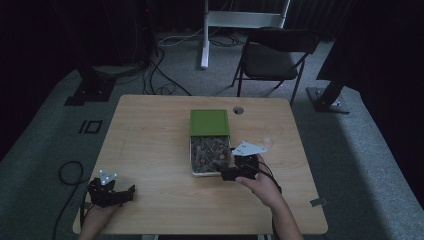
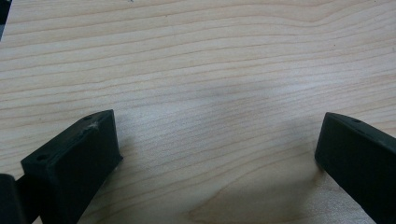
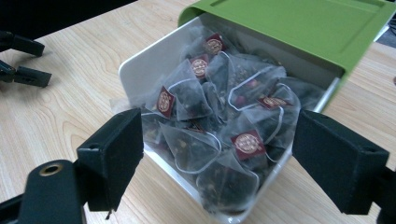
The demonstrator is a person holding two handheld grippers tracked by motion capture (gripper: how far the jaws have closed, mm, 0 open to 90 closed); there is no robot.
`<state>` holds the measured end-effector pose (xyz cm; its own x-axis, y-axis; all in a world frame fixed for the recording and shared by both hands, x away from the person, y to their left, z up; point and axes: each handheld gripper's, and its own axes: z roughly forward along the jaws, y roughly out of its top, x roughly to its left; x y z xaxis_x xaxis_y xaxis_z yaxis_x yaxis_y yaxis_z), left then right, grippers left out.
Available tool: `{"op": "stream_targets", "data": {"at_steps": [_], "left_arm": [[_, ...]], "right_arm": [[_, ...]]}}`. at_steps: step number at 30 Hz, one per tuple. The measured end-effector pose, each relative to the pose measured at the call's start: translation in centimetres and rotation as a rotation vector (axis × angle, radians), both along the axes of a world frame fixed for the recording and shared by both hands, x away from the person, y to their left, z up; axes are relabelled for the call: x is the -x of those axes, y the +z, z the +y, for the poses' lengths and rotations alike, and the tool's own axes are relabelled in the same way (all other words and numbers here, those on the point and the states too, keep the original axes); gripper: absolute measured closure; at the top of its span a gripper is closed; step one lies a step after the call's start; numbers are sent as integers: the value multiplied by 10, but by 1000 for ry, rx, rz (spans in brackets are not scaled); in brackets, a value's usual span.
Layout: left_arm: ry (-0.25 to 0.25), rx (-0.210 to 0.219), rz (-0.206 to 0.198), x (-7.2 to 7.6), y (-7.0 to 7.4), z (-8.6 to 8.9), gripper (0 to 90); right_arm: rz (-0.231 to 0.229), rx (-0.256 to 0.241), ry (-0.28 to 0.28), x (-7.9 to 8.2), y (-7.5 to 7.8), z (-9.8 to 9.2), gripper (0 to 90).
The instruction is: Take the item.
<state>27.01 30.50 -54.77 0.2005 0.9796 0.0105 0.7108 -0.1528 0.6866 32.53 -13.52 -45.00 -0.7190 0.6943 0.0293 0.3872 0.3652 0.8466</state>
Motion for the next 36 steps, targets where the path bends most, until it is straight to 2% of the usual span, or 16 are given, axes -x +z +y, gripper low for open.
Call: {"op": "stream_targets", "data": {"at_steps": [8, 19, 27, 29, 36], "left_arm": [[1, 1, -1, 0, 0, 0, 2], [1, 0, -1, 0, 0, 0, 2], [0, 0, 0, 0, 0, 0, 2], [0, 0, 0, 0, 0, 0, 2], [-1, -1, 1, 0, 0, 0, 2]], "right_arm": [[10, -6, 24, -6, -4, 20, 165], [16, -8, 29, -11, -9, 34, 184], [22, -8, 27, -15, -13, 46, 249], [20, -1, 24, -16, -15, 50, 301], [39, 5, 27, -20, -20, 57, 384]]}}
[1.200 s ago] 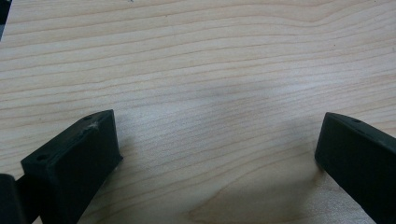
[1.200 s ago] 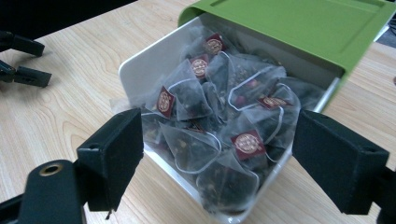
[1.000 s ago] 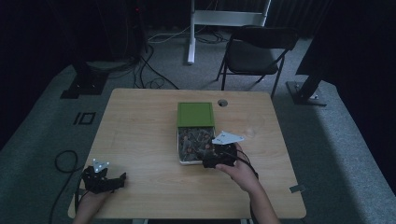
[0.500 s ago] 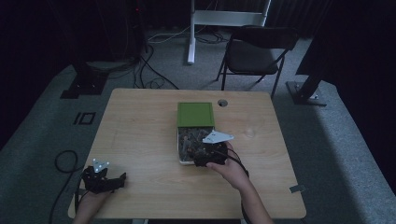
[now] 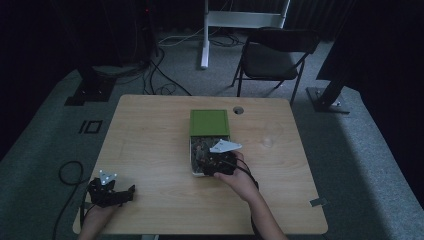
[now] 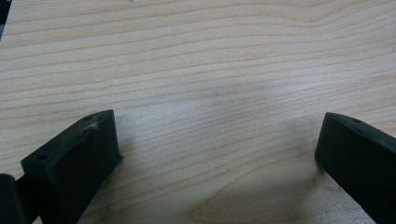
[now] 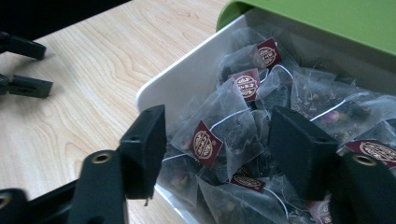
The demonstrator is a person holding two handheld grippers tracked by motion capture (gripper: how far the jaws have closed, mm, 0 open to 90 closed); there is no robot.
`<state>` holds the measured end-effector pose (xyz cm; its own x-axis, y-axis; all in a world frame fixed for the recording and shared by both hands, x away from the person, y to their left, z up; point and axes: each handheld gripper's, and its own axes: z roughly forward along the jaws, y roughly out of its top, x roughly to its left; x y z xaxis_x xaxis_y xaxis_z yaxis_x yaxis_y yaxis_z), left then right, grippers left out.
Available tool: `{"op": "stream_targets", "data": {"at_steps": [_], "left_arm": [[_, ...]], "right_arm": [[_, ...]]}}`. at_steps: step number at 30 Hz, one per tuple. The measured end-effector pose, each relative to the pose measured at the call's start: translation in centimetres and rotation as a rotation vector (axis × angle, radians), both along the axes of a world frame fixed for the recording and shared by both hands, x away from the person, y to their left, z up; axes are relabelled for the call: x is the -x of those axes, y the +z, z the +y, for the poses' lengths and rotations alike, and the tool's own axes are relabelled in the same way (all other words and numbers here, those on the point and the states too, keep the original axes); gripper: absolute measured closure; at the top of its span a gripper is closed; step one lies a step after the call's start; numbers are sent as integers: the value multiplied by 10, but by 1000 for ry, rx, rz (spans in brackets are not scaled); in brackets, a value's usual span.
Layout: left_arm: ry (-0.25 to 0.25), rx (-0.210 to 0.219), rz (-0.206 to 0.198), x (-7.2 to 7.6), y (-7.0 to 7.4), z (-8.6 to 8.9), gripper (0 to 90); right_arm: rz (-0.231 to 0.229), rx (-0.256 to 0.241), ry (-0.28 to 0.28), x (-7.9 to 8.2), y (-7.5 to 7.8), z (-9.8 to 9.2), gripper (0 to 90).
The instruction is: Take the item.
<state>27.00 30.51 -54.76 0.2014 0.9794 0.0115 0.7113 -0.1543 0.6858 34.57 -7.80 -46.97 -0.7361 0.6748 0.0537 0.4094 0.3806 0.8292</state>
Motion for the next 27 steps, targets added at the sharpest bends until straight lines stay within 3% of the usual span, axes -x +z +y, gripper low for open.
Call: {"op": "stream_targets", "data": {"at_steps": [7, 18, 21, 24, 25, 27], "left_arm": [[1, 2, -1, 0, 0, 0, 2], [1, 1, -1, 0, 0, 0, 2], [1, 2, -1, 0, 0, 0, 2], [1, 1, -1, 0, 0, 0, 2], [1, 2, -1, 0, 0, 0, 2], [1, 2, -1, 0, 0, 0, 2]], "right_arm": [[11, 0, -7, -4, -6, 3, 416], [14, 16, 3, -6, -13, 8, 556], [22, 7, -7, -7, -13, 8, 662], [60, -14, -17, -6, -14, 8, 693], [60, -18, -18, -7, -14, 8, 751], [41, -17, -18, -6, -13, 6, 773]]}}
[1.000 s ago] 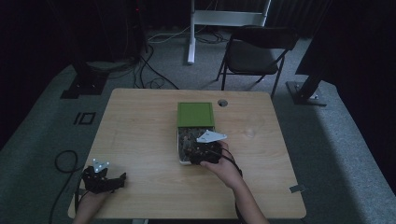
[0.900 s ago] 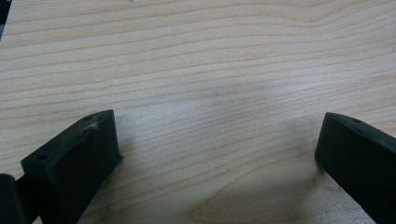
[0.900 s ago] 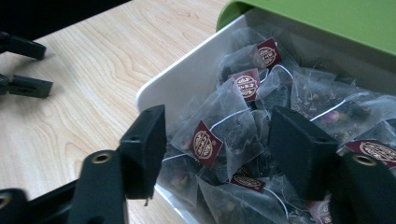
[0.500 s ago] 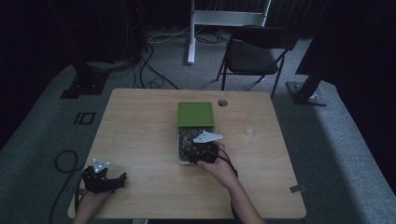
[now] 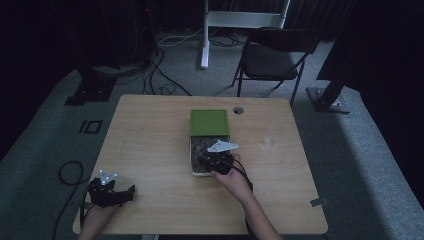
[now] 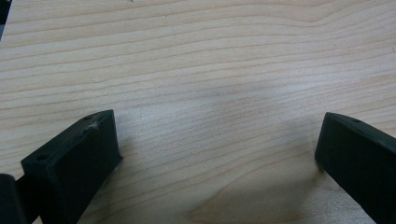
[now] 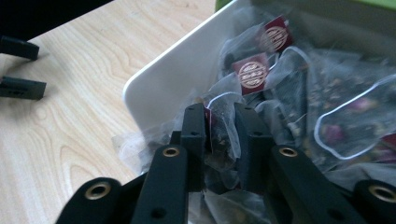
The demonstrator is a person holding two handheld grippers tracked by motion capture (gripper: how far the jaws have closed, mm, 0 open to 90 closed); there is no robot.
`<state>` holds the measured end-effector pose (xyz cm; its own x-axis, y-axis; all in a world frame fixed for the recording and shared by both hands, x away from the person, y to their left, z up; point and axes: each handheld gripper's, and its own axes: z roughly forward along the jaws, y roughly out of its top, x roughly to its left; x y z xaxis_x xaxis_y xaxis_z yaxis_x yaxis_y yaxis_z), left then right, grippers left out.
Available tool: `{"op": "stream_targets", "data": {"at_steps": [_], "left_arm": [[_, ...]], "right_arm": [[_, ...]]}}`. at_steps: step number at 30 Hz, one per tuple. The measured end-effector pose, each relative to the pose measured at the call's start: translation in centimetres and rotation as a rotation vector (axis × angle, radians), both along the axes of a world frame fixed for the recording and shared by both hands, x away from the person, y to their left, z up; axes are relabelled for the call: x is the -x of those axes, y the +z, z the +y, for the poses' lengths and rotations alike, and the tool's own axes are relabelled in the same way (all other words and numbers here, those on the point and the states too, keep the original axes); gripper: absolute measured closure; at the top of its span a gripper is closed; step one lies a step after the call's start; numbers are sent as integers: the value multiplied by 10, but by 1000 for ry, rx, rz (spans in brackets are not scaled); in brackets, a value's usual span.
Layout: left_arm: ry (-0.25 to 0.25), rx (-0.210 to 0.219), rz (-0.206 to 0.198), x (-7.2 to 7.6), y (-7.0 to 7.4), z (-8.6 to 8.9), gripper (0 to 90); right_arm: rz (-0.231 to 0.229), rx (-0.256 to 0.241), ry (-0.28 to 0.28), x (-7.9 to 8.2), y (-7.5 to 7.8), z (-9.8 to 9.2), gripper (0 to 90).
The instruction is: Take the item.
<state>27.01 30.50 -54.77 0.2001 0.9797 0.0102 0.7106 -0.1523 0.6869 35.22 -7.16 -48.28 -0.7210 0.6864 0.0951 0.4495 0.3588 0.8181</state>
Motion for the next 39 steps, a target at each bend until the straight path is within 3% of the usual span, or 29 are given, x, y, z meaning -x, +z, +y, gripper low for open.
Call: {"op": "stream_targets", "data": {"at_steps": [6, 20, 39], "left_arm": [[0, 0, 0, 0, 0, 0, 2], [1, 0, -1, 0, 0, 0, 2], [0, 0, 0, 0, 0, 0, 2]], "right_arm": [[-35, -6, 16, 4, 7, -3, 796], [-39, -59, 20, 8, 24, -18, 798], [-100, -101, -30, 6, 52, -39, 799]]}}
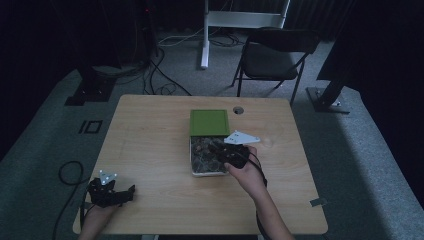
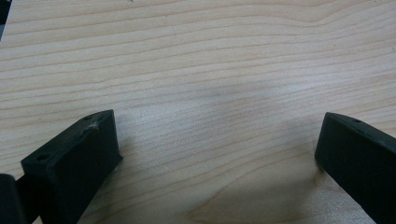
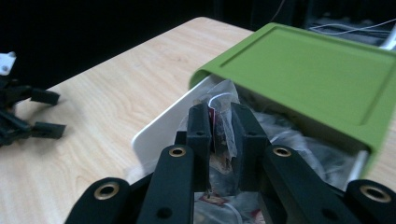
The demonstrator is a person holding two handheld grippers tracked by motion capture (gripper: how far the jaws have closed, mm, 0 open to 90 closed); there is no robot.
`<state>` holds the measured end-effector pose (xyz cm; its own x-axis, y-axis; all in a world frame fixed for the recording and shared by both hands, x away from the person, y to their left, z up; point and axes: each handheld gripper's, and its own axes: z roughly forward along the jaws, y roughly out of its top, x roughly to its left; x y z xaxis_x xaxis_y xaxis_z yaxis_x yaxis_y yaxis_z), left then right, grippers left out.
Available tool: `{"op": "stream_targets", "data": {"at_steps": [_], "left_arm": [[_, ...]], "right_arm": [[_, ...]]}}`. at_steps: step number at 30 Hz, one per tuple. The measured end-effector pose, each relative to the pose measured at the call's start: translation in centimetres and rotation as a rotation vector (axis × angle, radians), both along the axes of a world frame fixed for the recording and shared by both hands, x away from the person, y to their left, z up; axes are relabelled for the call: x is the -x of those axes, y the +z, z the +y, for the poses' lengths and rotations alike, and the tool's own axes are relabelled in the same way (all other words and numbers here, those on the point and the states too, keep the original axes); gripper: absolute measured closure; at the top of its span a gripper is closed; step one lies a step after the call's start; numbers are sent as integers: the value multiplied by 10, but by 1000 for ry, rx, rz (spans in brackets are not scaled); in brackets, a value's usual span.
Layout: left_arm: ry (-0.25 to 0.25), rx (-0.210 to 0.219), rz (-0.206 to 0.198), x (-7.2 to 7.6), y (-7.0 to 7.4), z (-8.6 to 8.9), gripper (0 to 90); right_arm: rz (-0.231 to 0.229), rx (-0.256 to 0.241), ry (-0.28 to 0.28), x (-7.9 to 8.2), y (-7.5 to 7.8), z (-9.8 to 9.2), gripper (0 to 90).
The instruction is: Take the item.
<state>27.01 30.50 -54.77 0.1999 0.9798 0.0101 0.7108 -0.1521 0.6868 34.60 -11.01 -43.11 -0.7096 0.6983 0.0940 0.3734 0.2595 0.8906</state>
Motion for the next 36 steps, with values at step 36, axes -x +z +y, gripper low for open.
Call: {"op": "stream_targets", "data": {"at_steps": [36], "left_arm": [[0, 0, 0, 0, 0, 0, 2]], "right_arm": [[-22, -34, -131, -11, 11, -63, 800]]}}
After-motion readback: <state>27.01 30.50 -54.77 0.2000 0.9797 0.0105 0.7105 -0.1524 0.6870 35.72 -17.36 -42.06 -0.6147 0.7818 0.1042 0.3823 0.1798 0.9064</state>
